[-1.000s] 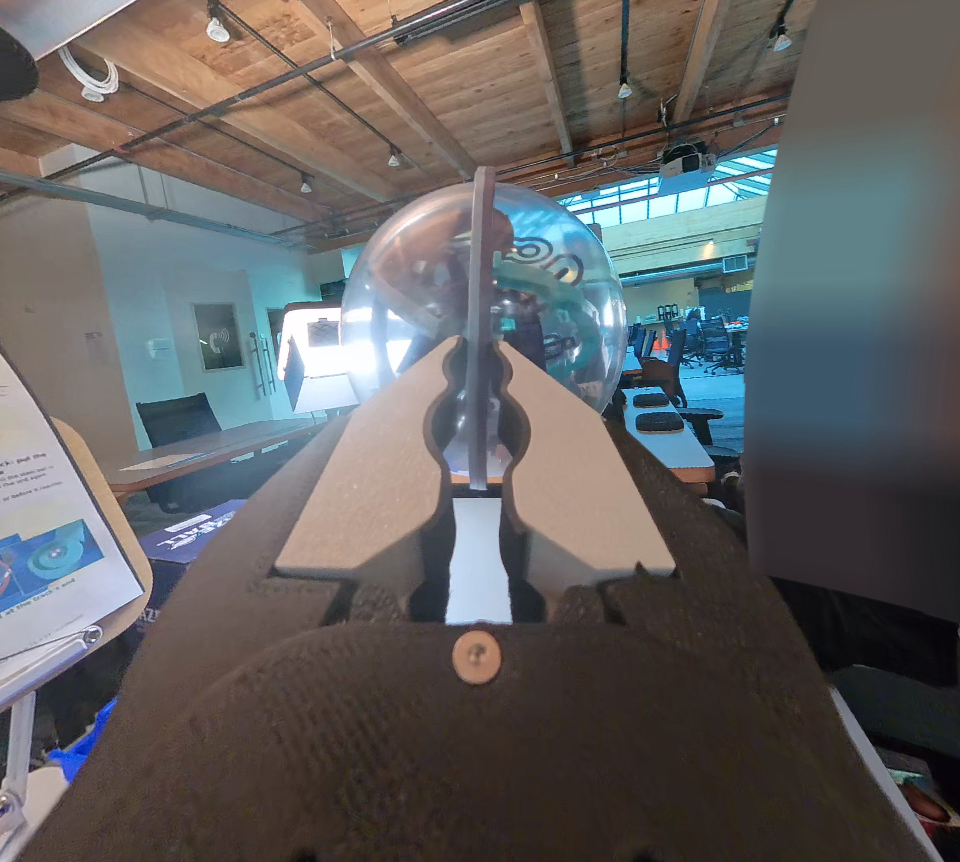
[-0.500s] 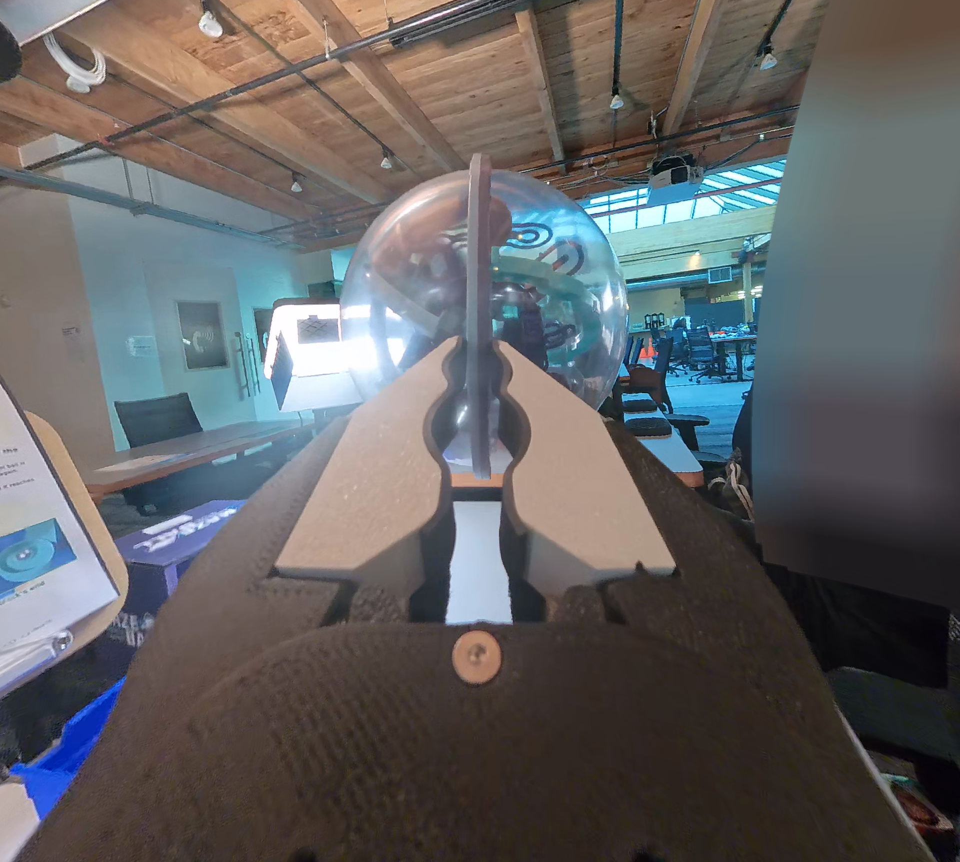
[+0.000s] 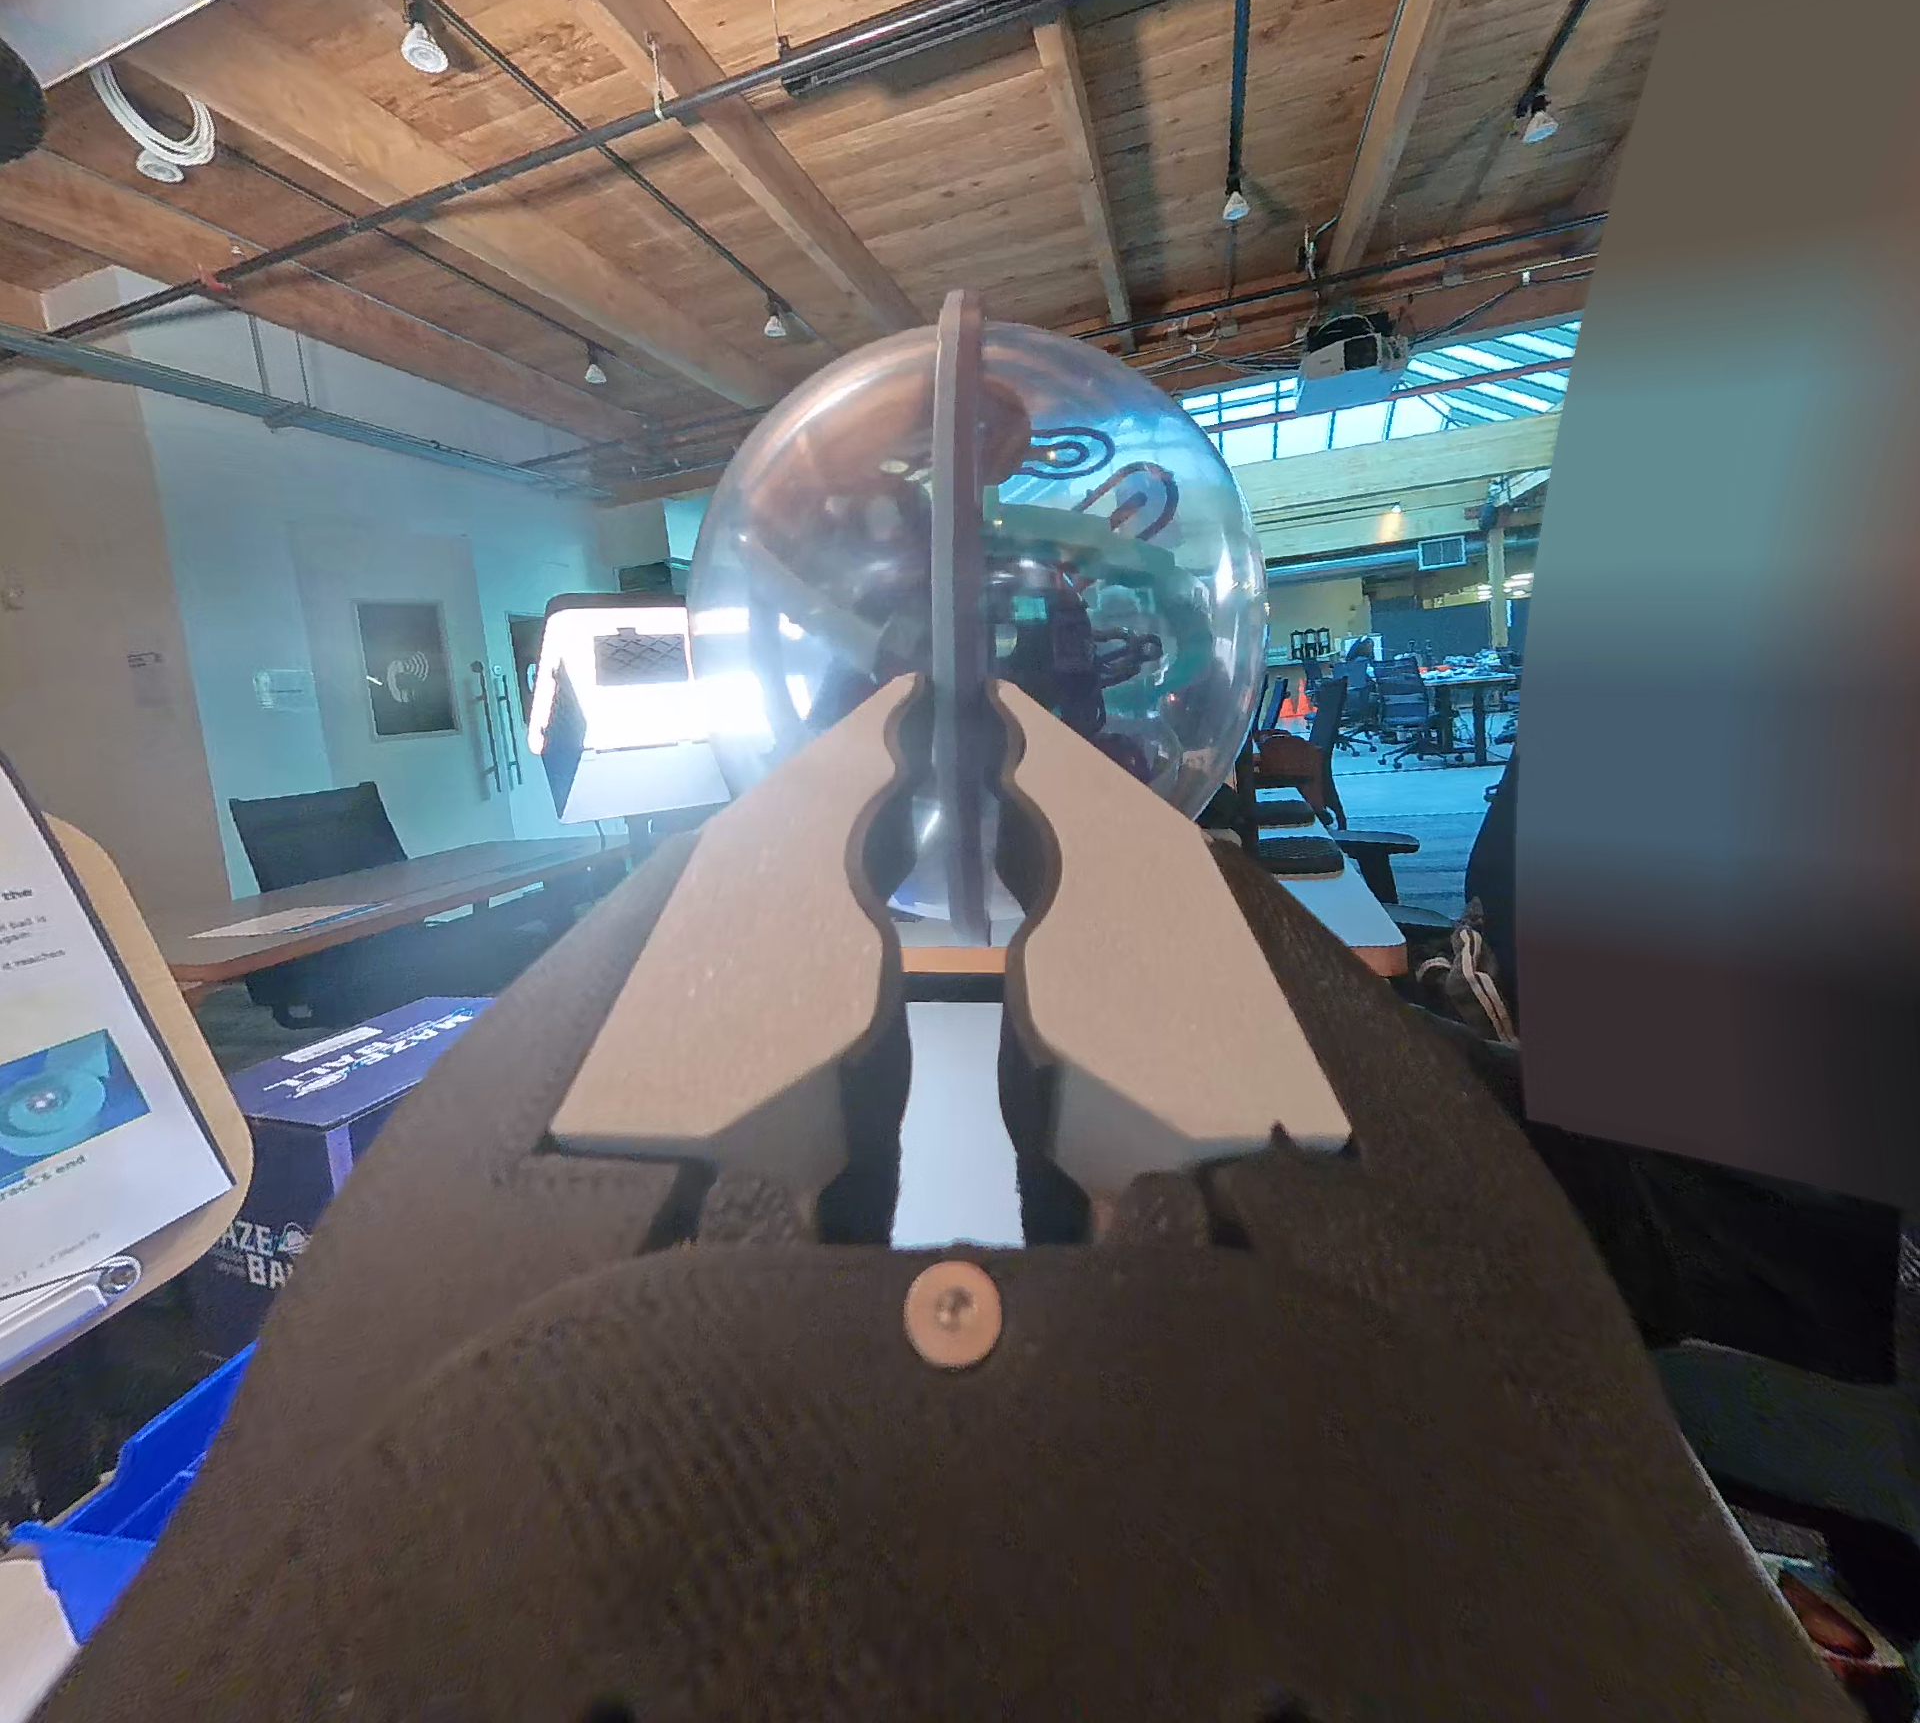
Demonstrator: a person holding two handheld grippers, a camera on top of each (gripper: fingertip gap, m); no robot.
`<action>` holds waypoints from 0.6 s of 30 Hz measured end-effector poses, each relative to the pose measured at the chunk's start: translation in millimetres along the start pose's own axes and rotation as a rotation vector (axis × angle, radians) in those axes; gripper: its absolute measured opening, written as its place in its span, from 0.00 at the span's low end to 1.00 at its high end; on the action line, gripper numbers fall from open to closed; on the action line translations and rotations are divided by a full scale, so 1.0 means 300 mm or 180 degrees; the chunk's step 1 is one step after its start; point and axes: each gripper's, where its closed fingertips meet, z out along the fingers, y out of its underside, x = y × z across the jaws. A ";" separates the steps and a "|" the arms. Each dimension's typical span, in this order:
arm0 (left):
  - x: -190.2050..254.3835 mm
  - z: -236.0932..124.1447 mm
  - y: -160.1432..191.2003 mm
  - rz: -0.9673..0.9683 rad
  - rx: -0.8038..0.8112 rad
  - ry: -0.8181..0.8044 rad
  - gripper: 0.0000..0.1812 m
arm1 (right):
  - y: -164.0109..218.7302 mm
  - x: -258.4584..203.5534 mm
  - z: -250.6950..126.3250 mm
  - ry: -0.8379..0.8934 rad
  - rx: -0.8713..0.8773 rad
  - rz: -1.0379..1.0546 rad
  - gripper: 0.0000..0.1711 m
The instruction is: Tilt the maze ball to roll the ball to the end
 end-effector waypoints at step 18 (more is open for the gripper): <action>-0.055 -0.016 0.062 -0.0471 -0.0250 -0.0270 0.04 | 0.076 0.045 -0.009 0.0145 -0.0283 0.0304 0.00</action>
